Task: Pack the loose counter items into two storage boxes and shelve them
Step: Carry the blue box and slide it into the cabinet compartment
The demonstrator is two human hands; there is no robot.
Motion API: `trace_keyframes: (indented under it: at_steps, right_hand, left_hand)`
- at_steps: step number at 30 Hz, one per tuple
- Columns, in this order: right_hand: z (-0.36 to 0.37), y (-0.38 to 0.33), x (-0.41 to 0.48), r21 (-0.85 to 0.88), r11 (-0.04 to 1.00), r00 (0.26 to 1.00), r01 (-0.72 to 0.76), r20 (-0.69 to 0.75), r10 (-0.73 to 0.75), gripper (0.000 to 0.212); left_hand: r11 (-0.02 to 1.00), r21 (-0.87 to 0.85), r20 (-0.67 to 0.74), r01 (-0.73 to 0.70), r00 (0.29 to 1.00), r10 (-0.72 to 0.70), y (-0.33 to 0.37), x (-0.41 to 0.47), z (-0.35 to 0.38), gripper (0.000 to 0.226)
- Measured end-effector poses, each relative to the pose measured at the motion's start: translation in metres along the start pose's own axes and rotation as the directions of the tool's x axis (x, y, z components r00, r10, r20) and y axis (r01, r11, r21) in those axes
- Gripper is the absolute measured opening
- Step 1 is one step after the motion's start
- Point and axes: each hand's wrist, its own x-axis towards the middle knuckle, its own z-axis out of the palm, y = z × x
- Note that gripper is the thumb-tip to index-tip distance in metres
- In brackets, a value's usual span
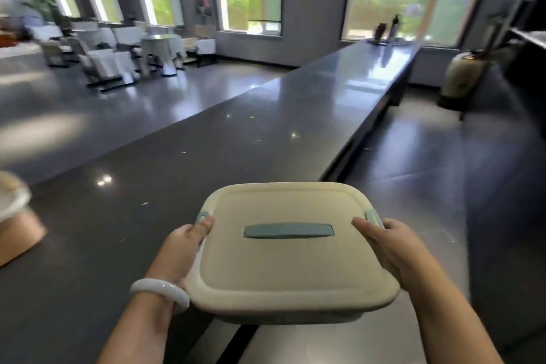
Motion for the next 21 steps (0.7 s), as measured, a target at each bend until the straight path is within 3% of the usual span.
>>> trace_keyframes:
  at_steps: [8,13,17,21]
  right_hand:
    - [-0.117,0.004,0.107,0.039,0.995,0.963,-0.092,-0.250,0.098,0.041]
    - [-0.171,-0.011,0.186,0.097,0.986,0.902,-0.133,-0.400,0.161,0.042]
    - [-0.215,-0.008,0.243,0.185,0.967,0.835,-0.176,-0.492,0.247,0.061]
    - [-0.264,-0.007,0.306,0.245,0.949,0.792,-0.201,-0.529,0.304,0.064]
  left_hand:
    - [0.996,0.092,0.335,-0.022,0.942,-0.010,0.058,0.126,0.194,0.036]
    - [0.982,0.154,0.506,-0.110,0.862,0.017,0.116,0.210,0.306,0.051]
    - [0.970,0.194,0.597,-0.143,0.803,-0.001,0.148,0.262,0.397,0.055]
    - [0.961,0.224,0.638,-0.164,0.770,-0.017,0.167,0.311,0.489,0.052]
